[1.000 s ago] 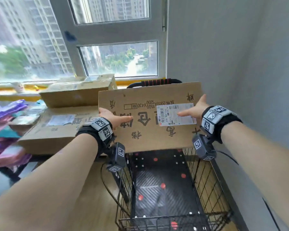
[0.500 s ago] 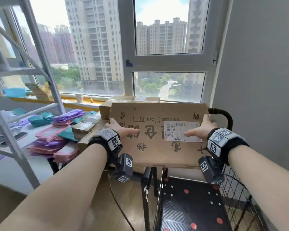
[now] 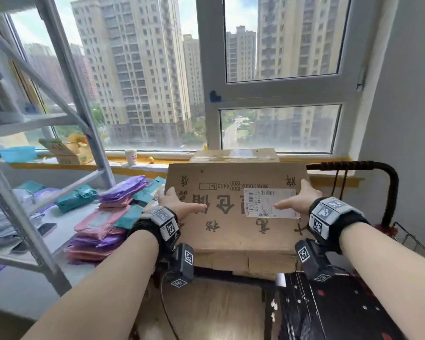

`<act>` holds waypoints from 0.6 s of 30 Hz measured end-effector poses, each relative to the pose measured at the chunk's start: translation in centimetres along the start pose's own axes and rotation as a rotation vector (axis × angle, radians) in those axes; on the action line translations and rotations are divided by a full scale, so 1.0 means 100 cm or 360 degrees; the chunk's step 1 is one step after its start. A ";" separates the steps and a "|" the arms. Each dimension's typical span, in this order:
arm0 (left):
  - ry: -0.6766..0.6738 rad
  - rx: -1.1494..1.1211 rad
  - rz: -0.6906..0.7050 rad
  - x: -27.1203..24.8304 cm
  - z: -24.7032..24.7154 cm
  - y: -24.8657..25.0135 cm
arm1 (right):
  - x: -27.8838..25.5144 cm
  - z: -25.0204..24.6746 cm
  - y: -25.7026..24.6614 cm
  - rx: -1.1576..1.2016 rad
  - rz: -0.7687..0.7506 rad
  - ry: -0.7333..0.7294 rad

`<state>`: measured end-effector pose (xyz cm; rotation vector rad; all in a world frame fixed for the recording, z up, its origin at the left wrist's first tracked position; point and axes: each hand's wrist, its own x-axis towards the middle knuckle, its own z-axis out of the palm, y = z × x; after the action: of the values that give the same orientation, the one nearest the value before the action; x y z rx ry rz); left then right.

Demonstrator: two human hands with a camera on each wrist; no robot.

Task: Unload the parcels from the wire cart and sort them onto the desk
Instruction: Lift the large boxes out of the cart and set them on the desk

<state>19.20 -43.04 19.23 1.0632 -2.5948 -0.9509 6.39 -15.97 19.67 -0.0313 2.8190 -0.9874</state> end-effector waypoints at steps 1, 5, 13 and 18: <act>-0.0016 -0.0006 0.0002 0.007 -0.004 -0.003 | 0.001 0.006 -0.004 0.0015 0.0016 -0.0004; -0.0079 0.0031 0.0037 0.030 -0.011 -0.004 | 0.007 0.022 -0.016 0.0049 0.0041 0.0014; -0.0189 0.0015 0.0070 0.055 -0.003 -0.001 | 0.025 0.028 -0.023 -0.0031 0.0020 -0.0043; -0.0314 0.0137 0.0072 0.054 0.001 -0.003 | 0.028 0.031 -0.025 -0.0124 0.0032 -0.0087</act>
<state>15.46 -46.82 18.54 0.9708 -2.8298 -0.9883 3.99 -20.00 18.45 -0.0383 2.8010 -0.8585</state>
